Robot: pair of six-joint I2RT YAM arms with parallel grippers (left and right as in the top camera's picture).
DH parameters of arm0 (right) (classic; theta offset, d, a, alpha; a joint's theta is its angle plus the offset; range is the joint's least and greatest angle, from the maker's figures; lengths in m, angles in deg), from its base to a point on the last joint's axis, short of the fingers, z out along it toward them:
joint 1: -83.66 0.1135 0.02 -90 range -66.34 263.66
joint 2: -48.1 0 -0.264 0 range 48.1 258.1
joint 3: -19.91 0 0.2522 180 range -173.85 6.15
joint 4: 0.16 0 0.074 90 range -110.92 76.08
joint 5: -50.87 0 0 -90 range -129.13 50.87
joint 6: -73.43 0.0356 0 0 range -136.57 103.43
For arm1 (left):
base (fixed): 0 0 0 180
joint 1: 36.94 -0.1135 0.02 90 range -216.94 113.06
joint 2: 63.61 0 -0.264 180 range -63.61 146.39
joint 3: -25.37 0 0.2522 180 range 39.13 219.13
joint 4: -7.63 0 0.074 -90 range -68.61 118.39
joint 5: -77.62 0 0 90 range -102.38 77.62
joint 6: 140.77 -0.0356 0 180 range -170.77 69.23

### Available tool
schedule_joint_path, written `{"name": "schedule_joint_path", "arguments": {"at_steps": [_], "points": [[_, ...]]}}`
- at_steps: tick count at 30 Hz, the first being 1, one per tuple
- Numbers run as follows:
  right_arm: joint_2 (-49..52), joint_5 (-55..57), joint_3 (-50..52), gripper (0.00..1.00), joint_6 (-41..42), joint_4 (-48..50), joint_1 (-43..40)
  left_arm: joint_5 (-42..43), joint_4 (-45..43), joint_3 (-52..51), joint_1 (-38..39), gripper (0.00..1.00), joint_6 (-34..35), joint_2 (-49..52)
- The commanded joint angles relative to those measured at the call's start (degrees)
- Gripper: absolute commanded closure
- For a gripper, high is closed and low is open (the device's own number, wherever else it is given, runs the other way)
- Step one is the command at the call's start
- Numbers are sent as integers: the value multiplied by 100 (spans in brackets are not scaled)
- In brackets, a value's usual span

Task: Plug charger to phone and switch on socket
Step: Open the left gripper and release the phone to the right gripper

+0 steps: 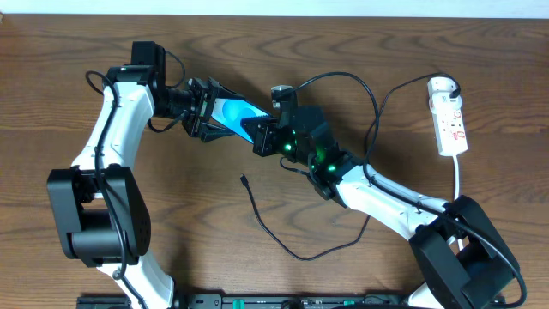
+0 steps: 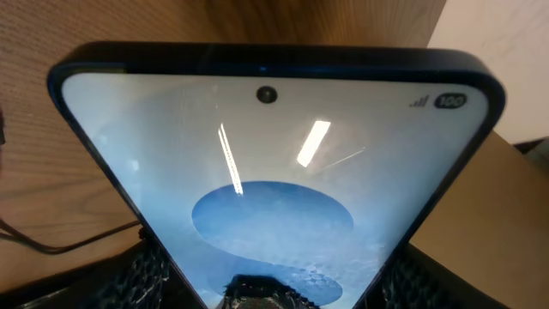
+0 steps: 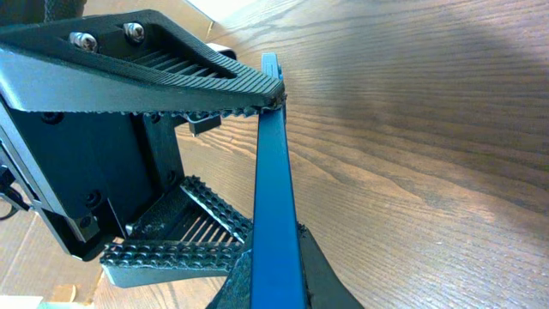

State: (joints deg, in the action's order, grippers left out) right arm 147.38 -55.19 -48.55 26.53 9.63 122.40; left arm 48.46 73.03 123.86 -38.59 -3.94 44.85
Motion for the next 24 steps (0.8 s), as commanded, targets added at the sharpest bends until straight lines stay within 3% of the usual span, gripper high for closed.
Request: {"name": "schedule_joint_path", "arguments": {"at_steps": [1, 13, 19, 24], "points": [[37, -55, -79, 99, 411, 33, -96, 162, -2, 4, 13, 22, 2, -175], [-20, -514, -79, 99, 796, 127, -501, 164, -7, 4, 13, 0, -146, -175], [-269, -553, -79, 99, 1405, 107, -813, 168, -170, 4, 13, 2, -1043, -175], [-378, -551, -81, 99, 2380, 116, -1023, 201, -496, 4, 13, 2, -1561, -175]]}}
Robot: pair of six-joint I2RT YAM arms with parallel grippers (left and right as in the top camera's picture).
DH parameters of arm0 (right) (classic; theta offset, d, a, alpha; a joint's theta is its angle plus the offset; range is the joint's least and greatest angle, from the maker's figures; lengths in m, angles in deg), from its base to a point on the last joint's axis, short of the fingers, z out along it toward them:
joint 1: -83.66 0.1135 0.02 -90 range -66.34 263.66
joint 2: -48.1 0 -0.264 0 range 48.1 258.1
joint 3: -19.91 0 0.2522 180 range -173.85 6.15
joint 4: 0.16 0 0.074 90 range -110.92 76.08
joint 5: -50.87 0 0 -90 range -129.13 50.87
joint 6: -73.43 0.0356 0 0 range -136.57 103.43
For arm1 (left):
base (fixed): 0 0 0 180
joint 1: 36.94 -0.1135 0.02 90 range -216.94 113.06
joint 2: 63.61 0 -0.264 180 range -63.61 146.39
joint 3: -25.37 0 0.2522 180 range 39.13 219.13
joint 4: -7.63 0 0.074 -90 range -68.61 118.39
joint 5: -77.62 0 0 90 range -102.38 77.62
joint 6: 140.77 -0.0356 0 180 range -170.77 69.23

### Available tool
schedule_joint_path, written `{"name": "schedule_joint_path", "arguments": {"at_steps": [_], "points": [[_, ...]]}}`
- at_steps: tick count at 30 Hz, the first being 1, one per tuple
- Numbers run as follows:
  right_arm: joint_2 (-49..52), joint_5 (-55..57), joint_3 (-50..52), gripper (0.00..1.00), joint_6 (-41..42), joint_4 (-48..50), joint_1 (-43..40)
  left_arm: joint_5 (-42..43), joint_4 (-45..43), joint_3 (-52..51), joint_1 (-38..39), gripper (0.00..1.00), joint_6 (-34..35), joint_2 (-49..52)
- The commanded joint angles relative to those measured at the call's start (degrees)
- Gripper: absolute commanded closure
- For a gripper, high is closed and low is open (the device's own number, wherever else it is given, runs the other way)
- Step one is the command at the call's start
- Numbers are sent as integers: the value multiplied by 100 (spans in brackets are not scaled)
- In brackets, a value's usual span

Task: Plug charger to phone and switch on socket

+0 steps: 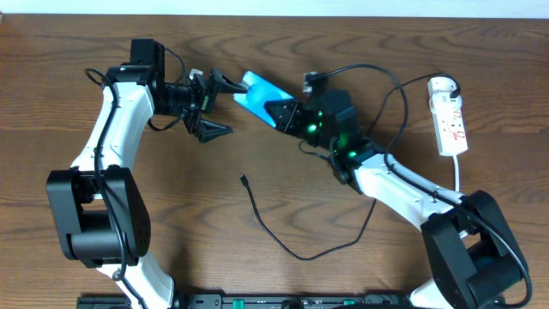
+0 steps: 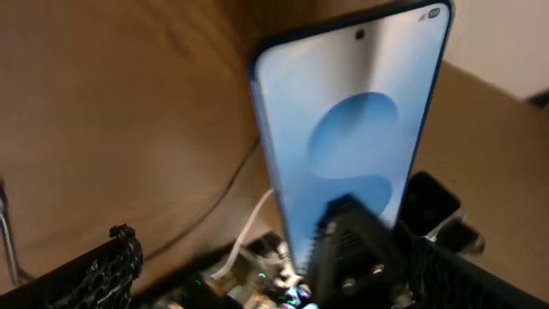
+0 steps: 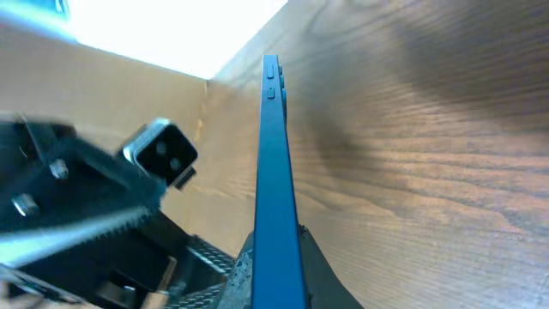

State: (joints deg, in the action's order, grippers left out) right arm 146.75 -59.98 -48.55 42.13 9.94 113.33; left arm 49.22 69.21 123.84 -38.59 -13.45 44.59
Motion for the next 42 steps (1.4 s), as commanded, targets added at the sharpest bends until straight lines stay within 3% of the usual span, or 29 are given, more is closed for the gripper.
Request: {"name": "schedule_joint_path", "arguments": {"at_steps": [1, 6, 12, 21, 28, 33, 35, 42], "points": [[-315, -72, -81, 99, 1029, 85, -142, 216, -216, 7, 13, 2, -678, -149], [-315, -70, -79, 99, 2065, 212, -210, 870, -1010, 7, 13, 2, -726, -149], [-315, -46, -79, 98, 2811, 1104, -225, 1255, -1698, 7, 13, 2, -461, -149], [-315, 151, -79, 99, 4009, 1174, -225, 1344, -3126, 7, 13, 4, 922, -149], [-315, 452, -81, 98, 4354, 1176, -177, 1386, -3978, 7, 35, 12, 1764, -149], [-315, 780, -79, 99, 4352, 1180, -70, 1287, -4061, 7, 232, 16, 1788, -149], [-315, 787, -79, 98, 4350, 1235, -70, 1176, -4061, 7, 341, 23, 1788, -149], [-315, 787, -79, 98, 4350, 1353, -92, 863, -4057, 7, 634, 28, 1790, -149]]}}
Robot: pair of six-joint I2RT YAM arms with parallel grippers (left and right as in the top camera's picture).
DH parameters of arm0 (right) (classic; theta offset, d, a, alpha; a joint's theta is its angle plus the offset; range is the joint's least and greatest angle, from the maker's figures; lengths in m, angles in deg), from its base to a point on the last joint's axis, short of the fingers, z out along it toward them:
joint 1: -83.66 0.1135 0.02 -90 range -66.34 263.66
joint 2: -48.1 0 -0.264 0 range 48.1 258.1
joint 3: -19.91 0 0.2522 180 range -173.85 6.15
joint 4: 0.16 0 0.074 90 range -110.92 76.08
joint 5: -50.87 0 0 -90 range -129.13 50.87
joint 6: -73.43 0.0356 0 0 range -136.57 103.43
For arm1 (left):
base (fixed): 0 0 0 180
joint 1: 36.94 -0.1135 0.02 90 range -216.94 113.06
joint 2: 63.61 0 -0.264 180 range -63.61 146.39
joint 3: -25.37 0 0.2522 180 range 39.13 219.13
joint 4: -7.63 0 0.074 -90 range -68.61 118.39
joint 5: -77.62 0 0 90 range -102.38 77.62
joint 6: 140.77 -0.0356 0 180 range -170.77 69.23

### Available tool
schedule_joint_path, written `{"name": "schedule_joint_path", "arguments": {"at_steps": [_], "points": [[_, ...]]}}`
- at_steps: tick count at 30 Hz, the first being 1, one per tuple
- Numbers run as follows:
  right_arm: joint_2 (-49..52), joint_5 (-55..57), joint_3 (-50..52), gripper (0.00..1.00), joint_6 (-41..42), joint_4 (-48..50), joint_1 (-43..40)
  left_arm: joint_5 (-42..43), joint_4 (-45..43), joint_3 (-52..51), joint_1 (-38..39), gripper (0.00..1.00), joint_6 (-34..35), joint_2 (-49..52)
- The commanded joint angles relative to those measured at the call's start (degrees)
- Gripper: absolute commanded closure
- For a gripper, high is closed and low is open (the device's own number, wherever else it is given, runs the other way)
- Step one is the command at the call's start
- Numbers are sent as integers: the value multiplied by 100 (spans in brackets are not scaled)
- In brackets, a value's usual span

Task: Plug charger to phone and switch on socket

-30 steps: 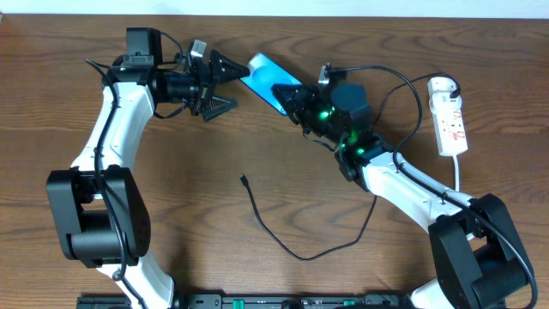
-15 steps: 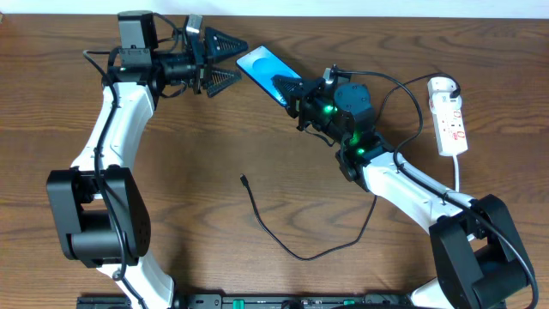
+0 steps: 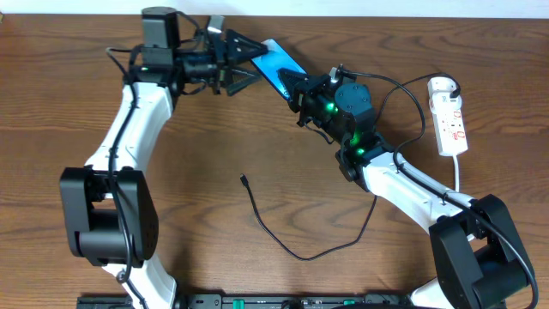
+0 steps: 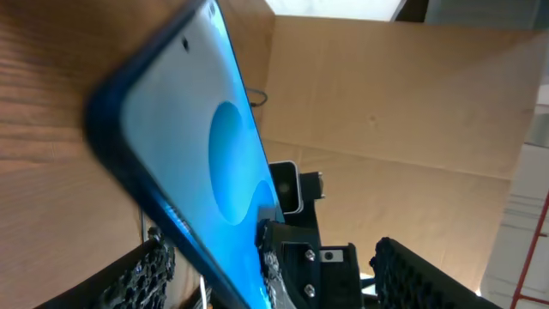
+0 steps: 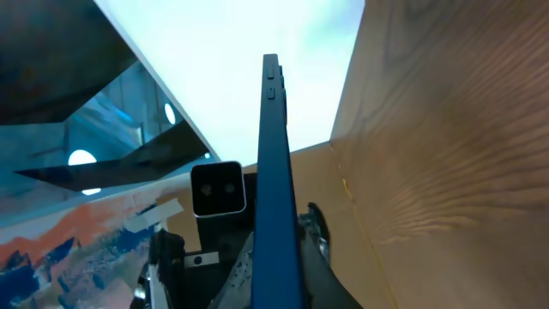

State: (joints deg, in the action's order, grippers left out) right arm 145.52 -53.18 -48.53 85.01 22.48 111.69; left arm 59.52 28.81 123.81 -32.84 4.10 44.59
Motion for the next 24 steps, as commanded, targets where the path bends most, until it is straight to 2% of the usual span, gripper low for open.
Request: {"name": "schedule_joint_path", "arguments": {"at_steps": [1, 4, 5, 10, 17, 24], "points": [[-192, 107, -81, 98, 61, 107, 72, -199, -15, 9, 81, 29, 35, -149], [-192, 105, -81, 98, 61, 114, 72, -278, -15, 9, 116, 32, 98, -149], [-192, 103, -81, 98, 61, 114, 74, -319, -13, 9, 125, 36, 144, -149], [-192, 57, -81, 98, 63, 114, 79, -525, -7, 9, 157, 45, 271, -149], [-192, -4, -81, 98, 162, 120, 94, -857, -7, 9, 310, 51, 291, -146], [-192, -7, -81, 98, 170, 160, 94, -986, -4, 9, 398, 63, 291, -146]]}}
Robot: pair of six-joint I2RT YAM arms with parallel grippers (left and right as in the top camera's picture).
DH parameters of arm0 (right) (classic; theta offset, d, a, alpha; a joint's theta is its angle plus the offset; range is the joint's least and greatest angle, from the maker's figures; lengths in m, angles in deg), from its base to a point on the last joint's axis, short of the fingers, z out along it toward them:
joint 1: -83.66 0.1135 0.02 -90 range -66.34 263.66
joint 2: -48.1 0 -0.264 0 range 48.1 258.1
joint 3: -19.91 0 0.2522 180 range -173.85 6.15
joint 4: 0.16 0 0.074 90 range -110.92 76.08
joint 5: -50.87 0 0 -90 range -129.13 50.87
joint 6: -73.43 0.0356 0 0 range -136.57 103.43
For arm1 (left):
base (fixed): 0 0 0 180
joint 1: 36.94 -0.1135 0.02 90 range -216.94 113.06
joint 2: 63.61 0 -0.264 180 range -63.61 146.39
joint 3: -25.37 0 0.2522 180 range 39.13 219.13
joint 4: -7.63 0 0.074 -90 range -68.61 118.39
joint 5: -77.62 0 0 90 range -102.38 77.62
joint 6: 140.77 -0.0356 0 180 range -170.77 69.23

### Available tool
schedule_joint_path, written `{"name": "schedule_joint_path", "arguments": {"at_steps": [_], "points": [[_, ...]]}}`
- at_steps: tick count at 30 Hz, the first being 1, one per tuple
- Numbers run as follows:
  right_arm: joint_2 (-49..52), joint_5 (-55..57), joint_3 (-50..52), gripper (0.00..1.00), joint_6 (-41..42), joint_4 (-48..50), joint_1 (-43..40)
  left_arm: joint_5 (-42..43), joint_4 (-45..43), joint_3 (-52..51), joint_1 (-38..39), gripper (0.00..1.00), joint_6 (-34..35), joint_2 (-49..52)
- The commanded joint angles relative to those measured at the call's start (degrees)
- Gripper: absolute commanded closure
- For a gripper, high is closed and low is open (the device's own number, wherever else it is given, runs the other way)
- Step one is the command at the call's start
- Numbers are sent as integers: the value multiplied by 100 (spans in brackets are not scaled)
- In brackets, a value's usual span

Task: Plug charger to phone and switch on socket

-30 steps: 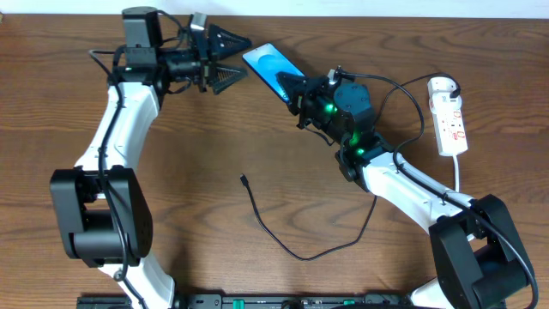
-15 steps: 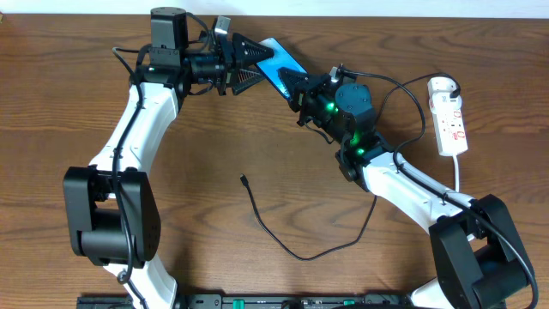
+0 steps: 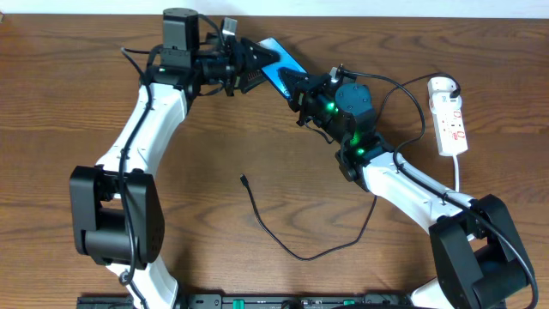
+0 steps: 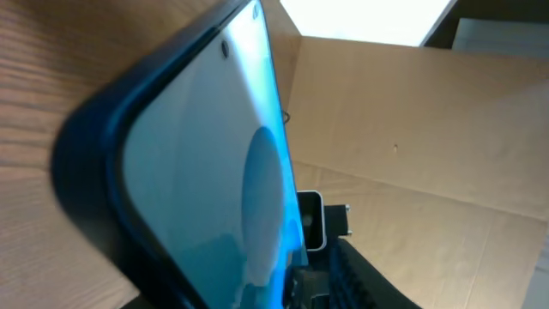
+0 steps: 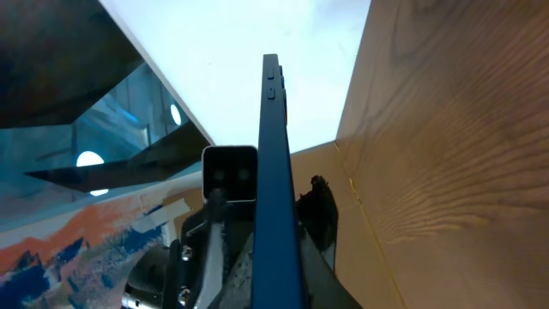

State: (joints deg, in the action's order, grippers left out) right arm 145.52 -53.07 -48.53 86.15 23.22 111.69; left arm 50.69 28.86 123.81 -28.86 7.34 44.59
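Note:
The blue phone [image 3: 279, 58] is held up in the air near the table's far edge, with my right gripper [image 3: 298, 86] shut on its lower end. It is seen edge-on in the right wrist view [image 5: 273, 172] and fills the left wrist view, screen lit [image 4: 214, 172]. My left gripper [image 3: 260, 67] is open, fingers spread beside the phone's upper end. The black charger cable [image 3: 296, 253] lies loose on the table, its plug end [image 3: 244, 178] free. The white socket strip [image 3: 449, 116] lies at the right edge.
The wooden table [image 3: 103, 249] carries the cable's loop at middle front. The right wrist's black lead arcs over the table towards the strip [image 3: 386, 94]. A white cord [image 3: 459, 184] runs from the strip to the front right.
My left gripper has moved right, closer to the phone's upper end, and the phone looms larger in the left wrist view. The right gripper and phone have barely moved.
At first both grippers were on the phone over mid-table, the left holding one end. Then the left was open and apart while the right alone held it. Both then stood near the far edge, and now the open left gripper is beside the phone.

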Motion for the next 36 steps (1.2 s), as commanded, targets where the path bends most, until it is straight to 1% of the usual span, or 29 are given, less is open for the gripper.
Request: {"name": "schedule_joint_path", "arguments": {"at_steps": [1, 4, 10, 12, 13, 14, 17, 18, 21, 23, 26, 27, 30, 31, 32, 36], "points": [[-192, -17, -81, 99, 57, 85, 94, -103, -9, 9, 0, 66, -35, -149], [-192, -17, -83, 99, 59, 85, 94, -103, -9, 9, 0, 72, -33, -149], [-192, -13, -83, 98, 63, 83, 94, -105, -9, 9, 0, 77, -33, -149], [-192, -13, -81, 99, 203, 83, 94, -114, -9, 9, 0, 81, -31, -146], [-192, -11, -81, 98, 271, 81, 94, -125, -9, 9, 0, 81, -31, -146], [-192, -13, -81, 98, 313, 83, 94, -129, -11, 9, 0, 87, -31, -149], [-192, -11, -81, 97, 313, 83, 94, -195, -9, 9, 0, 92, -31, -146], [-192, -13, -81, 96, 313, 83, 94, -216, -9, 9, 0, 92, -13, -146], [-192, -13, -81, 91, 313, 83, 94, -243, -11, 9, -2, 92, 118, -146], [-192, -13, -81, 84, 313, 83, 94, -278, -13, 9, -2, 92, 116, -146], [-192, -15, -81, 72, 313, 83, 94, -295, -11, 9, -2, 93, 116, -146], [-192, -17, -81, 66, 313, 83, 94, -302, -13, 9, -4, 93, 116, -146], [-192, -17, -81, 52, 310, 83, 94, -317, -11, 9, -44, 92, 114, -146], [-192, -17, -81, 48, 310, 81, 94, -319, -11, 9, -74, 92, 111, -146], [-192, -17, -81, 45, 308, 79, 94, -317, -11, 9, -118, 93, 109, -146], [-192, -17, -81, 41, 157, 79, 94, -306, -7, 7, -372, 93, 85, -146]]}}
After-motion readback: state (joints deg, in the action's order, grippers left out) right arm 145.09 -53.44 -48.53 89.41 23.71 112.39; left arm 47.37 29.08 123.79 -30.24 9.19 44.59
